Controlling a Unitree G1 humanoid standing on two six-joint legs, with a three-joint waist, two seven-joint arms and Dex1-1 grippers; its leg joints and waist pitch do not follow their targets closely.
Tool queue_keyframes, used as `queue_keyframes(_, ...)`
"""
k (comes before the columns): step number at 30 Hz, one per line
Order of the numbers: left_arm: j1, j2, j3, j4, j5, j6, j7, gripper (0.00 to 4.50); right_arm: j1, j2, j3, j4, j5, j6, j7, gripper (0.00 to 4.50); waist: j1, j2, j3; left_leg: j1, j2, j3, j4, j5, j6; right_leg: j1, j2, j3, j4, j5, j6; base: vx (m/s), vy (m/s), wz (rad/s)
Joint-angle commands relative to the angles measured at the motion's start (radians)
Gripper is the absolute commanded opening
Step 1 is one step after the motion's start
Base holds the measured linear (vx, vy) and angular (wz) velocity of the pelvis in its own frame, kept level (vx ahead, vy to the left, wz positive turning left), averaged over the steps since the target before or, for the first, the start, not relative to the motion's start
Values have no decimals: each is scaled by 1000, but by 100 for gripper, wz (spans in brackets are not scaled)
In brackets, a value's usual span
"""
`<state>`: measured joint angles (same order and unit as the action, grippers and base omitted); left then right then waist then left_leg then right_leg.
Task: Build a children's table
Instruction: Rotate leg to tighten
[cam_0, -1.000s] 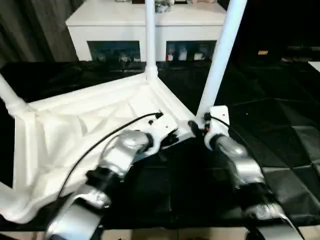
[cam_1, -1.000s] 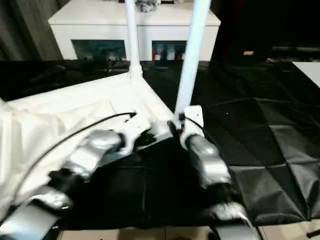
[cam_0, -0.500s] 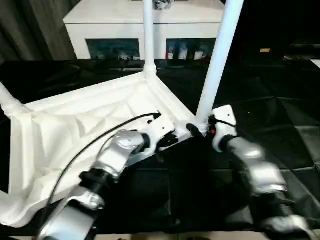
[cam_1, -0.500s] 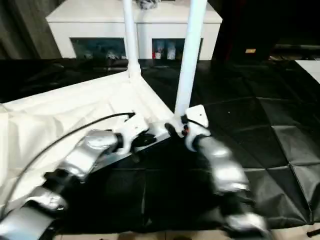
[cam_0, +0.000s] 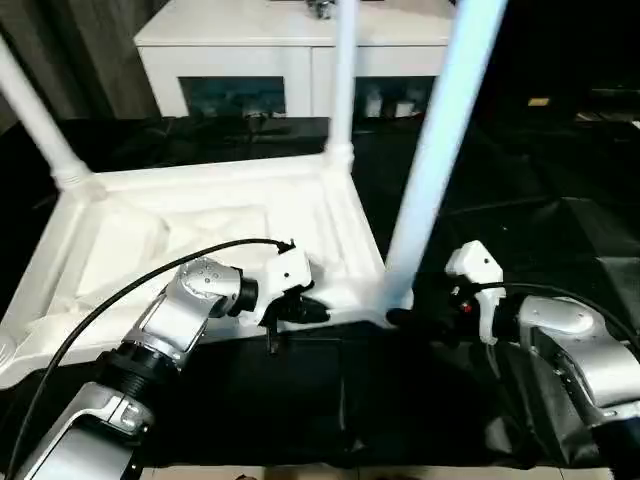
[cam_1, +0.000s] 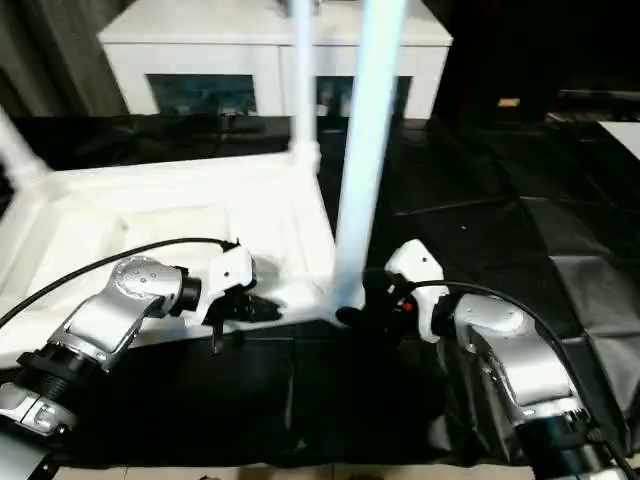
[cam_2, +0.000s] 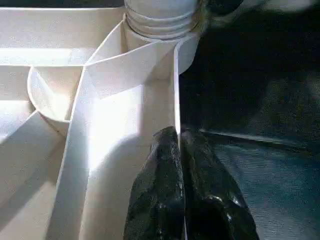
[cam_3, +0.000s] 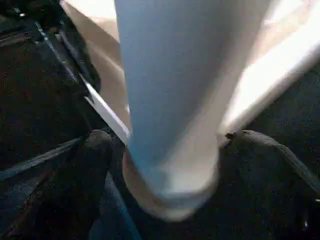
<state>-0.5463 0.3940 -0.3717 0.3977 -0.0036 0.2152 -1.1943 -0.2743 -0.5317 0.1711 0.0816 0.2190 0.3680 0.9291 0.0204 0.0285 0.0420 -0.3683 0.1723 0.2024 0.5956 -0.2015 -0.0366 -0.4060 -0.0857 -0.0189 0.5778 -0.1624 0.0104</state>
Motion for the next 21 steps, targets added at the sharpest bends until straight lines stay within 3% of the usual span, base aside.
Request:
queue_keyframes(1, 5, 4, -19, -22, 1, 4, -20, 0, -12, -9, 23, 12, -18, -3, 22, 409, 2, -9, -55, 17, 54, -24, -80, -252, 31, 37, -48, 25, -56, -208, -258, 0, 0, 0)
queue_keyframes(6, 10, 12, -19, -40, -6, 22, -27, 0, -20, -10, 32, 51, -36, -13, 36, 383, 11, -11, -60, 14, 53, -21, -73, -178, 59, 43, -49, 24, -46, -116, -281, 0, 0, 0)
queue_keyframes(15, 16, 16, -18, -52, -12, 36, -34, 0, -29, 1, 19, 72, -15, -8, 36, 295, 12, -9, -58, 16, 53, -22, -74, -206, 49, 42, -48, 23, -50, -173, -269, 0, 0, 0)
queue_keyframes(21, 19, 1, -9, -49, -13, 42, -6, 0, -25, 62, -8, 102, -21, -21, -51, 271, 8, -10, -58, 13, 51, -22, -73, -196, 49, 42, -48, 23, -49, -164, -274, 0, 0, 0)
